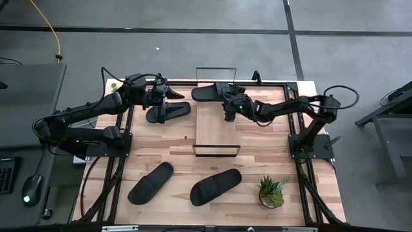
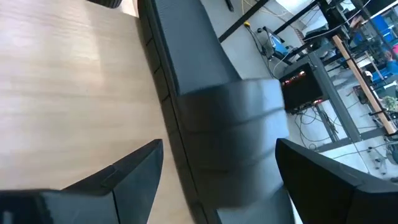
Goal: Pick and place slides into the shelf
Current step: Put the black slide on the shelf
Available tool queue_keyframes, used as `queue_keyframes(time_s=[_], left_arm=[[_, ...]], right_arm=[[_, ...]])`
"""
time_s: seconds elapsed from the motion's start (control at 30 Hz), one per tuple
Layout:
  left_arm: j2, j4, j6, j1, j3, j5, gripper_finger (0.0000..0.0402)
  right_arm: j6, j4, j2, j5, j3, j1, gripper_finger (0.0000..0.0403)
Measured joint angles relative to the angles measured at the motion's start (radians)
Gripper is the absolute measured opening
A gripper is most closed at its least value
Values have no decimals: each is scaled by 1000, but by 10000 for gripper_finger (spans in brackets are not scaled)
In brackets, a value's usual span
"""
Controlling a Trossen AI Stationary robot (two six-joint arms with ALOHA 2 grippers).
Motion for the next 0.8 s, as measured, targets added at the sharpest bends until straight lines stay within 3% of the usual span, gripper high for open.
queue_keyframes(time_s=[0.37, 0.63, 0.8], left_arm=[[0, 0, 0, 0, 0, 2, 211], [0, 0, 0, 0, 0, 2, 211], [0, 0, 0, 0, 0, 3, 211]], right_arm=[[11, 2, 108, 62, 88, -39, 300], [12, 11, 114, 167, 96, -39, 300], [11, 14, 114, 167, 96, -40, 300]])
